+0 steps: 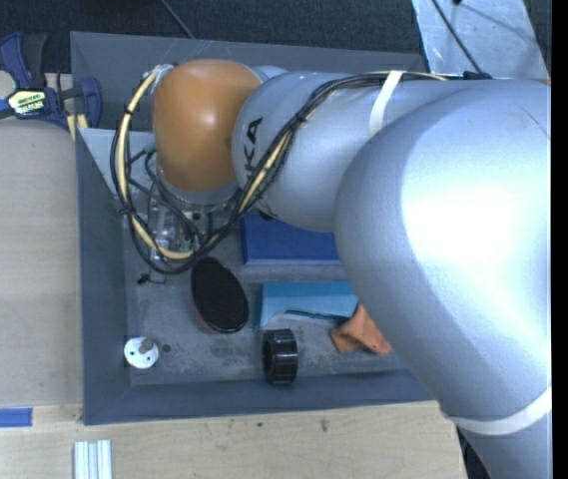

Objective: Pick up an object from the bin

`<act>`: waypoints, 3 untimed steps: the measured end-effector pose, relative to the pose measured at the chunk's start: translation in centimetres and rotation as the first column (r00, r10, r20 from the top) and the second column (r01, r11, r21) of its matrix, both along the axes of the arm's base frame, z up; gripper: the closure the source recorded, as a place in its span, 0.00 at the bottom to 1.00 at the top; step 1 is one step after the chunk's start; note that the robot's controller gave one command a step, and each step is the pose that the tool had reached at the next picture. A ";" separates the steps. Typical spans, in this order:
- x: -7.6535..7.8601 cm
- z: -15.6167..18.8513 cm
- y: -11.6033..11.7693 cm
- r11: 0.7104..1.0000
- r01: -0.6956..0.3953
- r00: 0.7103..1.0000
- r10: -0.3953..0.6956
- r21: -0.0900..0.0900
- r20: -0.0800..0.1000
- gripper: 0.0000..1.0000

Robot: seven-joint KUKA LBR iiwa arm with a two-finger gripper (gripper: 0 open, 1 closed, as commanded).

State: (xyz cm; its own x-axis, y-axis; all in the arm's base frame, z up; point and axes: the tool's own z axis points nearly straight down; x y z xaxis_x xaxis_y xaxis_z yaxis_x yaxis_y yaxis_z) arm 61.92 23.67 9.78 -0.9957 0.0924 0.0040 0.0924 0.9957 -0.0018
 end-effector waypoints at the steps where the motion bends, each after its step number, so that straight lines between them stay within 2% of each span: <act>1: -0.1 0.1 -4.2 1.000 0.024 1.000 -0.024 0.002 0.006 0.00; 2: -2.5 2.6 -6.1 0.996 0.094 0.996 -0.094 0.001 0.003 0.00; 3: -3.0 3.6 -9.3 0.998 0.064 0.998 -0.064 0.002 0.006 0.00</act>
Offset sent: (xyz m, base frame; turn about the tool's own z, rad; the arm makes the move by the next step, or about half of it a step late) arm -0.0306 -0.0647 0.0338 0.1064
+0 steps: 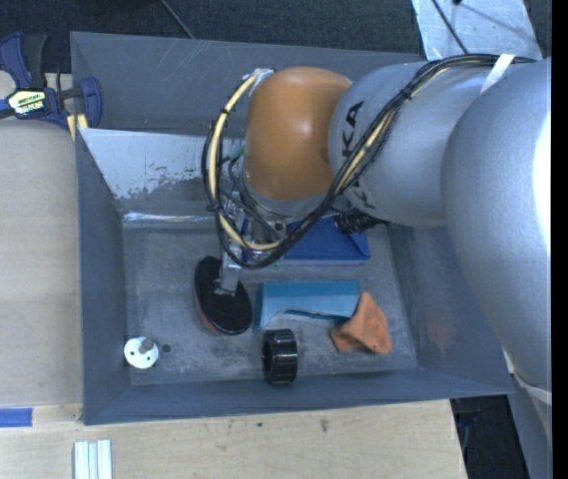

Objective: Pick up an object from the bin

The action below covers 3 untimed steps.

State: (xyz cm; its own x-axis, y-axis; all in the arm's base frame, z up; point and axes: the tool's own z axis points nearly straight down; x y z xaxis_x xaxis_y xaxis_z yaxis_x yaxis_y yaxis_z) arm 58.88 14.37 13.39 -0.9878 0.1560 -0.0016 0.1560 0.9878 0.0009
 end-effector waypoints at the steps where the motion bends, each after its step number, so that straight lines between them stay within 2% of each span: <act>1: -0.6 -2.8 -1.8 0.992 -0.128 0.992 0.128 -0.001 0.006 0.00; 2: -4.4 -5.3 -3.0 0.886 -0.464 0.886 0.464 -0.008 0.016 1.00; 3: -4.4 -5.3 -3.0 0.886 -0.464 0.886 0.464 -0.008 0.015 1.00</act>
Offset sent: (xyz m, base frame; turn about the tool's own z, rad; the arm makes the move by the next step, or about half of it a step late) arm -0.0509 -0.0287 -0.0609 -0.4869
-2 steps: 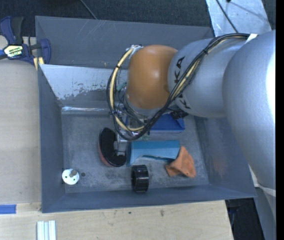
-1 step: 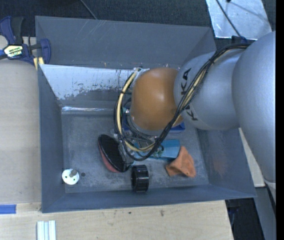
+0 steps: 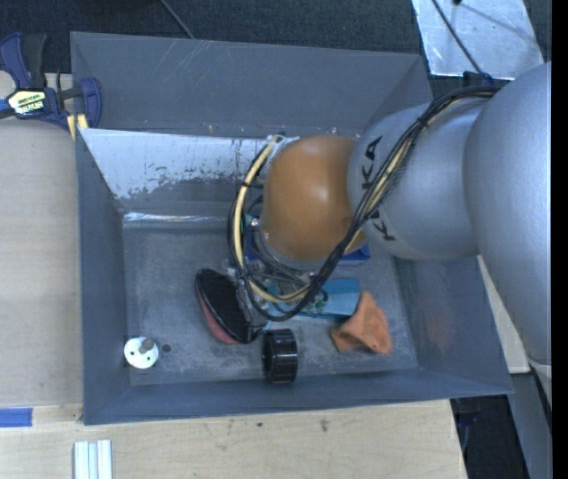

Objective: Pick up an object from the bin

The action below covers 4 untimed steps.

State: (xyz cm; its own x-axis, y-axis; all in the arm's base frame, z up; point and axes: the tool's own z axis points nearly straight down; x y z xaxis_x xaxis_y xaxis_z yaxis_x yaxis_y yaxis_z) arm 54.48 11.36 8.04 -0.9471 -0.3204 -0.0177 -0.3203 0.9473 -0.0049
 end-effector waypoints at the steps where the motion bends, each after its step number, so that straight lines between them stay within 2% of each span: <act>1: 1.0 0.5 0.5 1.000 -0.010 1.000 0.010 -0.001 -0.012 1.00; 2: 2.8 1.2 0.4 1.000 -0.009 1.000 0.009 0.000 -0.014 0.00; 3: 2.8 1.1 0.4 1.000 -0.008 1.000 0.008 0.000 -0.015 0.00; 4: 2.5 -1.0 0.8 1.000 -0.030 0.999 0.029 -0.001 -0.017 1.00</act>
Offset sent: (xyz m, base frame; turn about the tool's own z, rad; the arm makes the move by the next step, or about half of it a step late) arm 0.0270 0.0039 0.0106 -0.0113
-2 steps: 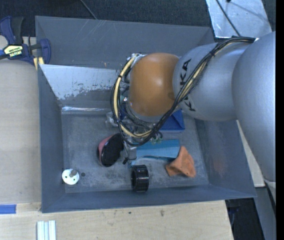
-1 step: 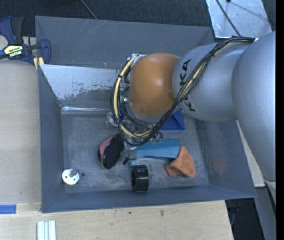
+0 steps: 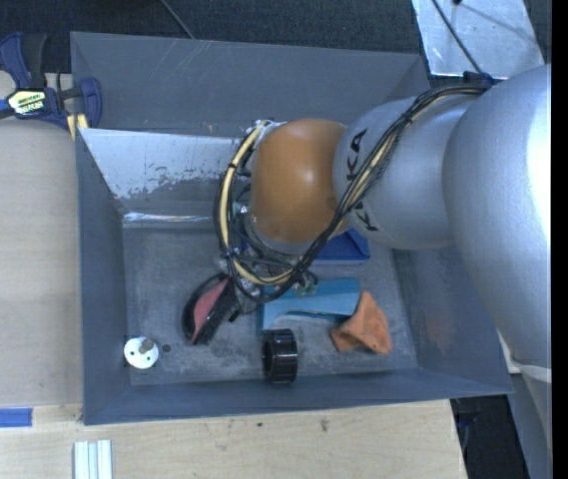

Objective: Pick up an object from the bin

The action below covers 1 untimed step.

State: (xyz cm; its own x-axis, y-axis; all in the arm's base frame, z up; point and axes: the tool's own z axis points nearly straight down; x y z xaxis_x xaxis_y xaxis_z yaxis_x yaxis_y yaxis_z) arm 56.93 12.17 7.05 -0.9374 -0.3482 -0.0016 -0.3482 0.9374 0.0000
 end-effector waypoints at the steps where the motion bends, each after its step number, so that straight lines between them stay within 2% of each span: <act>1: 0.0 0.0 0.0 1.000 0.000 1.000 0.000 0.000 0.000 1.00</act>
Offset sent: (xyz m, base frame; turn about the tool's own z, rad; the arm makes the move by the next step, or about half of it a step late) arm 0.0000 0.0000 0.0000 0.0000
